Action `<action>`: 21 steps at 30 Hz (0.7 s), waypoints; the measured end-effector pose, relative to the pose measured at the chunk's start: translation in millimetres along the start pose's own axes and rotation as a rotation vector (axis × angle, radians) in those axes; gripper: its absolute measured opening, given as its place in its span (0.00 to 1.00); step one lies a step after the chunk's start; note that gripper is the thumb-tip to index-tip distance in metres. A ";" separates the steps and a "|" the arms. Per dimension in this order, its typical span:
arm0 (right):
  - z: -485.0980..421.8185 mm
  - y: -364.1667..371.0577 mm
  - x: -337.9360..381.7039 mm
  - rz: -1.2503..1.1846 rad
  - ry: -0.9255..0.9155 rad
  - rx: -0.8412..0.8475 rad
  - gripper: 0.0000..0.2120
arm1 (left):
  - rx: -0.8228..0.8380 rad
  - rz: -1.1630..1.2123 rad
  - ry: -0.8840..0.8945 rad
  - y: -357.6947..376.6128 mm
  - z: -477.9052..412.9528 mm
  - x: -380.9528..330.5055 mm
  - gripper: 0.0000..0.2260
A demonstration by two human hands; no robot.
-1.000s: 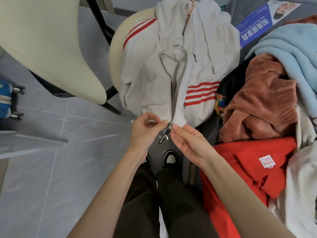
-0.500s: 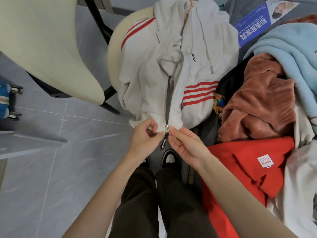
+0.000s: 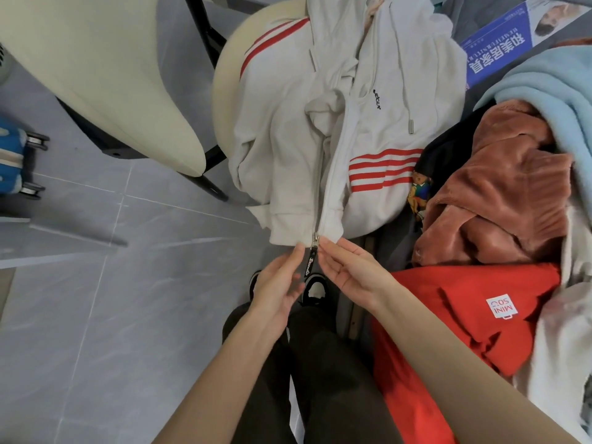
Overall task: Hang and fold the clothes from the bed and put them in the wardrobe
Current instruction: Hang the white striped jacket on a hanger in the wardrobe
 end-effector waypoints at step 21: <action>1.3 -7.4 -20.2 0.217 0.004 -0.122 0.05 | 0.086 -0.792 0.629 -9.3 -7.9 -14.8 0.12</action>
Point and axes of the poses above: each hand's wrist, its own z-axis away from the middle knuckle, its own y-axis out of the palm, x = y × z, the point moved 1 cm from there along -z, towards the middle knuckle, and after that the axes turned 12 degrees about z, right-handed, at the moved point
